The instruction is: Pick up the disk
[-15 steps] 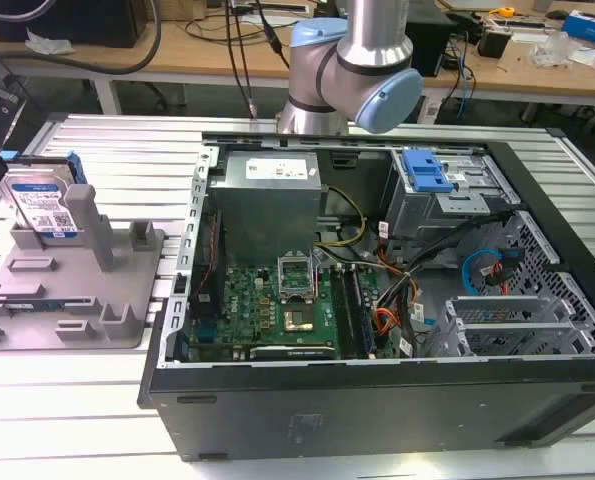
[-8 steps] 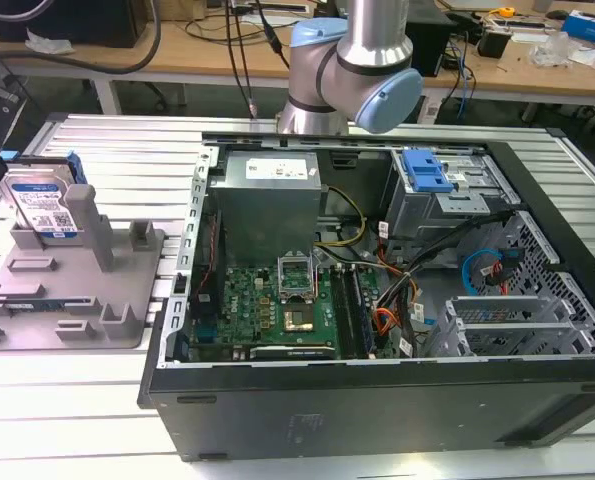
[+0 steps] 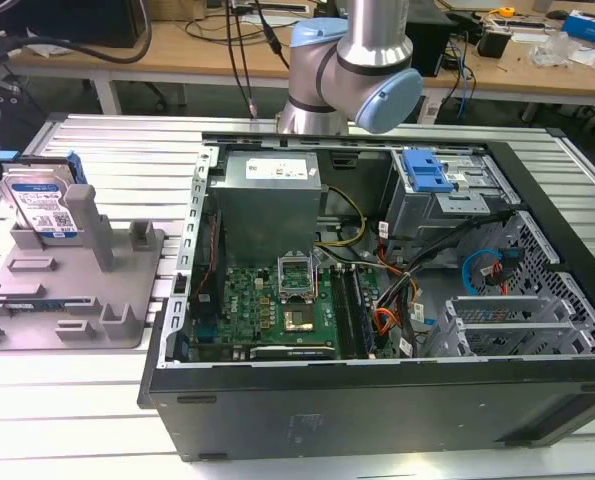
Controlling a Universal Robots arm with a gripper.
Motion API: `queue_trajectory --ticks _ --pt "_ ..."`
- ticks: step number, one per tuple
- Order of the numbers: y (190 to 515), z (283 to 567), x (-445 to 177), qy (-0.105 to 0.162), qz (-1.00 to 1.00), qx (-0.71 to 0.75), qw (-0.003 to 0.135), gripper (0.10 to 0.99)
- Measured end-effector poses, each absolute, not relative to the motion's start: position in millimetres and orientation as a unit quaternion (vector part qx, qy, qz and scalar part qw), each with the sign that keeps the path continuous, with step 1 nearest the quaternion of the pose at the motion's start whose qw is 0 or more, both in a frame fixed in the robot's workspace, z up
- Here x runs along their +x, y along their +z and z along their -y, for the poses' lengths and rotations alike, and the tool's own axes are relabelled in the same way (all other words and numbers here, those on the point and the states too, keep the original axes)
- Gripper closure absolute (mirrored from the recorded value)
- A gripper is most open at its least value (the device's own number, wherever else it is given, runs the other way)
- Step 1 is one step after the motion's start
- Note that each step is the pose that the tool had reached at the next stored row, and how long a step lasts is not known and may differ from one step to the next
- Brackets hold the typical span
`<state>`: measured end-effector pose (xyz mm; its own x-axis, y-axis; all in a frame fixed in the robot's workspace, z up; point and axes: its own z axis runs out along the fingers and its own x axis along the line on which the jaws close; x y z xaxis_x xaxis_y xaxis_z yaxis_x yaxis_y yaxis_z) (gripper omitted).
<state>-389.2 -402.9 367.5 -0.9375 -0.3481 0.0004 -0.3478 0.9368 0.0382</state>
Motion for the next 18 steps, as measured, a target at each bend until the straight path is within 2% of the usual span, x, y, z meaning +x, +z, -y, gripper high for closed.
queue_trajectory --ticks 15,17,18 --pt "367.1 402.9 -389.2 -0.018 0.935 0.354 0.007 0.980" --pt "367.0 402.9 -389.2 -0.018 0.928 0.372 0.007 0.973" --pt "366.9 402.9 -389.2 -0.018 0.923 0.385 0.008 0.918"
